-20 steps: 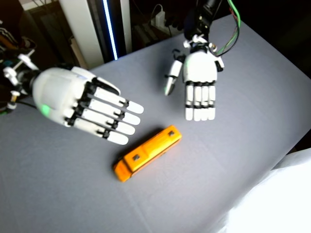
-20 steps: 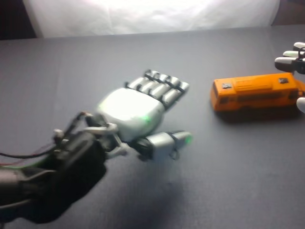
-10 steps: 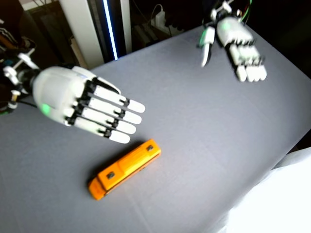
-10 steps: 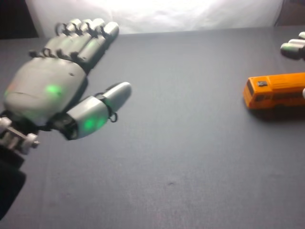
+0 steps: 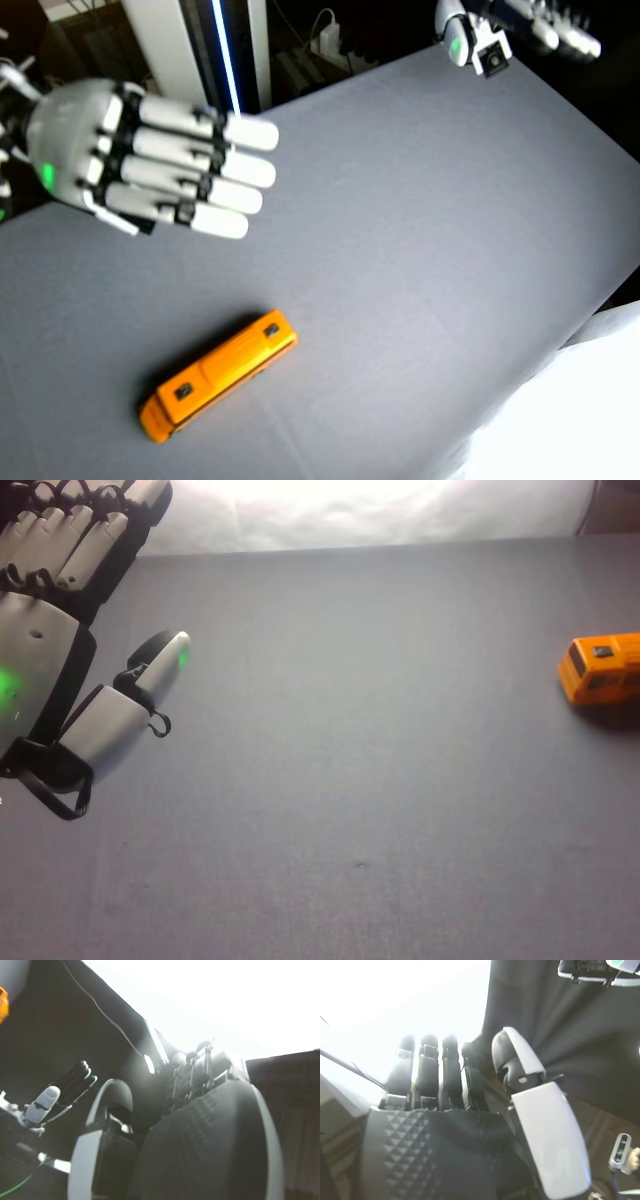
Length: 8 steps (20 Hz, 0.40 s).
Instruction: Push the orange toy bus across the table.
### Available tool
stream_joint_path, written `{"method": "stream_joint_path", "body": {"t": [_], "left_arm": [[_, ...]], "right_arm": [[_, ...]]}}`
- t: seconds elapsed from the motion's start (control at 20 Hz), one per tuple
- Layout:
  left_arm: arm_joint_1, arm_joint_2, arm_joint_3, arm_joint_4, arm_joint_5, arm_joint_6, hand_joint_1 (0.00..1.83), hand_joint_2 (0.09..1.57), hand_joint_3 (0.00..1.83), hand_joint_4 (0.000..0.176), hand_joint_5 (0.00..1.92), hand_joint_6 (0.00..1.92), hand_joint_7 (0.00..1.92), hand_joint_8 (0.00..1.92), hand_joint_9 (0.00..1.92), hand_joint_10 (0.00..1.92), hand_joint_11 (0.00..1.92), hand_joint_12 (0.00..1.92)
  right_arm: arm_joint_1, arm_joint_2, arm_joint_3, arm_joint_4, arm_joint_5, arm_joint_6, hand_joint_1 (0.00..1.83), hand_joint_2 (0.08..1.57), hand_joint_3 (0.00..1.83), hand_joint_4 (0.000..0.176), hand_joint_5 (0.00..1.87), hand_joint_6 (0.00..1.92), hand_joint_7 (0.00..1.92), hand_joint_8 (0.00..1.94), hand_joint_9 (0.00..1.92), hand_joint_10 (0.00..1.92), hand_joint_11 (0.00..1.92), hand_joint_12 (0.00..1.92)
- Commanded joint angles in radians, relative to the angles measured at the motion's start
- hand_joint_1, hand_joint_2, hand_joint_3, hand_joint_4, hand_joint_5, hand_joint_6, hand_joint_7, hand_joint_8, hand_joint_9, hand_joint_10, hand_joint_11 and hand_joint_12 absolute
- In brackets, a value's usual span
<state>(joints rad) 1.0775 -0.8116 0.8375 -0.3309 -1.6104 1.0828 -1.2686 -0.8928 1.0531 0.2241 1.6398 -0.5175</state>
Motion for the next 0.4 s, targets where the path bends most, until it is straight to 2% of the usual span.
{"method": "stream_joint_path", "body": {"t": [0.0, 0.05, 0.1, 0.15, 0.25, 0.35], "left_arm": [[-0.01, 0.005, 0.0, 0.039, -0.125, -0.003, 0.82, 1.39, 0.0, 0.0, 0.16, 0.01, 0.11, 0.01, 0.0, 0.0, 0.0, 0.0], [-0.012, 0.004, 0.003, 0.038, -0.125, -0.011, 0.92, 1.35, 0.0, 0.0, 0.22, 0.01, 0.16, 0.01, 0.04, 0.01, 0.0, 0.0], [-0.012, 0.002, 0.006, 0.039, -0.125, -0.027, 0.92, 1.42, 0.01, 0.0, 0.09, 0.0, 0.09, 0.0, 0.02, 0.0, 0.0, 0.0], [-0.013, 0.001, 0.008, 0.041, -0.125, -0.042, 0.93, 1.43, 0.01, 0.0, 0.08, 0.01, 0.1, 0.0, 0.03, 0.01, 0.0, 0.0], [-0.015, 0.0, 0.009, 0.059, -0.125, -0.068, 0.77, 1.46, 0.01, 0.0, 0.09, 0.0, 0.12, 0.01, 0.05, 0.0, 0.0, 0.0], [-0.027, -0.003, 0.011, 0.074, -0.125, -0.071, 0.79, 1.46, 0.01, 0.0, 0.08, 0.0, 0.13, 0.01, 0.05, 0.0, 0.0, 0.0]], "right_arm": [[0.011, 0.003, -0.001, 0.006, 0.123, 0.002, 1.04, 1.38, 0.0, 0.0, 0.22, 0.01, 0.31, 0.01, 0.31, 0.01, 0.16, 0.27], [0.012, 0.004, -0.001, 0.003, 0.123, 0.002, 1.1, 1.39, 0.0, 0.0, 0.22, 0.01, 0.32, 0.01, 0.31, 0.01, 0.17, 0.27], [0.014, 0.005, -0.002, -0.001, 0.123, 0.002, 1.2, 1.37, 0.0, 0.0, 0.22, 0.0, 0.31, 0.0, 0.3, 0.0, 0.2, 0.18], [0.017, 0.006, -0.005, -0.005, 0.123, 0.002, 1.21, 1.38, 0.0, 0.0, 0.2, 0.0, 0.29, 0.0, 0.3, 0.0, 0.23, 0.11], [0.024, 0.007, -0.013, -0.017, 0.124, 0.0, 1.29, 1.37, 0.0, 0.0, 0.25, 0.01, 0.32, 0.0, 0.35, 0.01, 0.26, 0.08], [0.04, 0.008, -0.031, -0.045, 0.124, -0.021, 1.34, 1.35, 0.0, 0.0, 0.28, 0.02, 0.34, 0.01, 0.37, 0.01, 0.26, 0.08]]}}
